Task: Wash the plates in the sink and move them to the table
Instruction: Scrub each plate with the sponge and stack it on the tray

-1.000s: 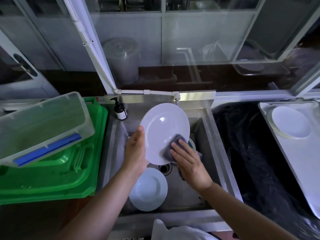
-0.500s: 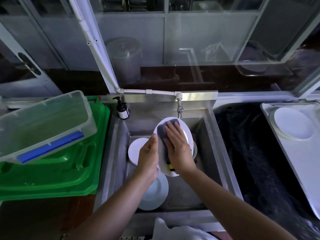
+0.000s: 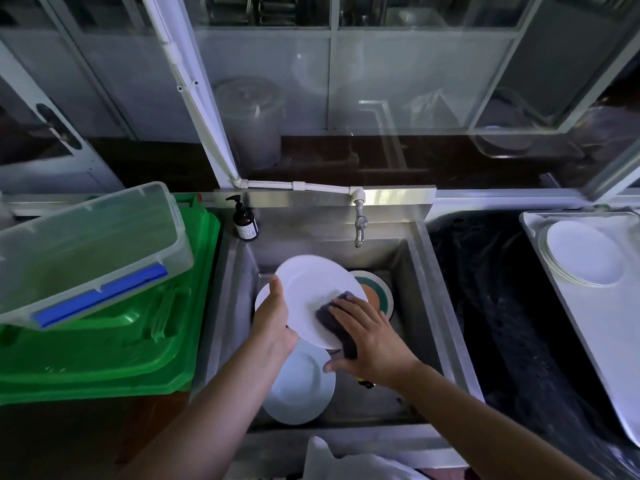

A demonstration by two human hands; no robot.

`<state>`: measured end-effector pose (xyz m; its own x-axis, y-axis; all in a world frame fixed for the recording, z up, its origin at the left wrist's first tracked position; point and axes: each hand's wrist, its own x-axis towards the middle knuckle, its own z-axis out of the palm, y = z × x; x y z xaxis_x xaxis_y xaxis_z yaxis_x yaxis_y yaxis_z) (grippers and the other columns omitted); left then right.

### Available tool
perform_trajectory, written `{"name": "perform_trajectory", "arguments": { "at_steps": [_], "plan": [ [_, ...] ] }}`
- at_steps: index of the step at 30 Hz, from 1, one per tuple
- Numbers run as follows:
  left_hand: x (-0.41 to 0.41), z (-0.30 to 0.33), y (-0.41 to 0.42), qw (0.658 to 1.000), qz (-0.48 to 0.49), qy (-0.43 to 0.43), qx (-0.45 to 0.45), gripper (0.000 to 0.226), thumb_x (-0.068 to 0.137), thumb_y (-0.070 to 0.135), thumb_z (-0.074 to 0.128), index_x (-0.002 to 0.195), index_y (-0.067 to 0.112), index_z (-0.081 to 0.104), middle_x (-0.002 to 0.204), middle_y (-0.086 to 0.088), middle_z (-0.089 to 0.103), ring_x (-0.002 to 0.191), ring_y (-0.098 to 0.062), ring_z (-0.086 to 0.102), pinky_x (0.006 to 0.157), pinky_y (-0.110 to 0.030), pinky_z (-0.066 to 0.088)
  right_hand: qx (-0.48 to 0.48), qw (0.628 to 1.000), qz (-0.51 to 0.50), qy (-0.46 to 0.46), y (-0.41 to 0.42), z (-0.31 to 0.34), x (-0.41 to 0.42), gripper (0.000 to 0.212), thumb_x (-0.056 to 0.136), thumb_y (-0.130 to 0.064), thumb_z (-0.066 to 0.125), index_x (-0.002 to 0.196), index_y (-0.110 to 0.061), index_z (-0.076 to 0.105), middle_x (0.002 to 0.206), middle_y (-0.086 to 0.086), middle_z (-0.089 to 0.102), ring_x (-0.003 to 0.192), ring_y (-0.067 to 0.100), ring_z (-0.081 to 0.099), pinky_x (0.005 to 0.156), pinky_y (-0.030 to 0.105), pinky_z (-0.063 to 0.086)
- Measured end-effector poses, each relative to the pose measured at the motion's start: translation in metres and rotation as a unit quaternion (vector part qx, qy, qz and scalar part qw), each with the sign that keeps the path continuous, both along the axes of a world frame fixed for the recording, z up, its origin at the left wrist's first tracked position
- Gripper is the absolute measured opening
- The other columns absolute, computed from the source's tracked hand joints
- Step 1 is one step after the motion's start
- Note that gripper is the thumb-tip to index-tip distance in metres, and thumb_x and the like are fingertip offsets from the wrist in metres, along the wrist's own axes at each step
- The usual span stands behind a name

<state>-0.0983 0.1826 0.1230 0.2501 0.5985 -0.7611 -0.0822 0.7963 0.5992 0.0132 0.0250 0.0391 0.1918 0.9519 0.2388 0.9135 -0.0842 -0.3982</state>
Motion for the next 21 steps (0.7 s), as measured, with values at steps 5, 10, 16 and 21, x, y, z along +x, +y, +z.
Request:
{"name": "perform_trajectory", "arguments": {
  "at_steps": [5, 10, 16, 21],
  "plan": [
    [-0.002, -0.017, -0.002, 0.998, -0.021, 0.001, -0.059, 0.051, 0.105, 0.052, 0.046, 0.13, 0.008, 0.053, 0.115, -0.019, 0.066, 0.1, -0.036, 0.065, 0.09, -0.058, 0.054, 0.015, 0.997, -0.009, -0.077, -0.005, -0.003, 0.0, 0.049, 0.085, -0.041, 0.069, 0.126, -0.018, 0.059, 0.128, 0.003, 0.064, 0.12, 0.029, 0.058, 0.086, 0.049, 0.056],
    [-0.006, -0.047, 0.003, 0.996, -0.055, -0.021, -0.068, 0.047, 0.107, 0.039, 0.047, 0.141, 0.006, 0.048, 0.116, -0.02, 0.066, 0.096, -0.037, 0.066, 0.067, -0.047, 0.058, 0.039, 0.989, 0.005, -0.143, 0.003, 0.005, 0.013, 0.023, 0.084, -0.025, 0.068, 0.106, -0.018, 0.064, 0.103, 0.001, 0.068, 0.098, 0.029, 0.062, 0.073, 0.04, 0.053],
    [-0.031, -0.074, 0.015, 0.745, -0.537, 0.21, 0.336, 0.071, 0.105, 0.06, 0.032, 0.164, 0.03, 0.006, 0.172, 0.004, 0.009, 0.158, -0.018, 0.011, 0.126, -0.043, 0.011, -0.034, 0.985, 0.077, -0.154, 0.001, 0.02, 0.045, 0.029, 0.08, -0.03, 0.076, 0.105, -0.02, 0.065, 0.099, 0.0, 0.069, 0.091, 0.026, 0.065, 0.074, 0.04, 0.055],
    [-0.038, -0.059, 0.014, 0.534, -0.703, 0.123, 0.452, 0.088, 0.091, 0.06, 0.067, 0.16, 0.028, 0.023, 0.158, 0.016, 0.032, 0.141, -0.007, 0.035, 0.114, -0.021, 0.029, -0.061, 0.972, 0.146, -0.174, 0.0, 0.034, 0.064, 0.035, 0.08, -0.037, 0.081, 0.107, -0.021, 0.064, 0.101, -0.002, 0.07, 0.094, 0.022, 0.065, 0.081, 0.04, 0.057]
  ]
}}
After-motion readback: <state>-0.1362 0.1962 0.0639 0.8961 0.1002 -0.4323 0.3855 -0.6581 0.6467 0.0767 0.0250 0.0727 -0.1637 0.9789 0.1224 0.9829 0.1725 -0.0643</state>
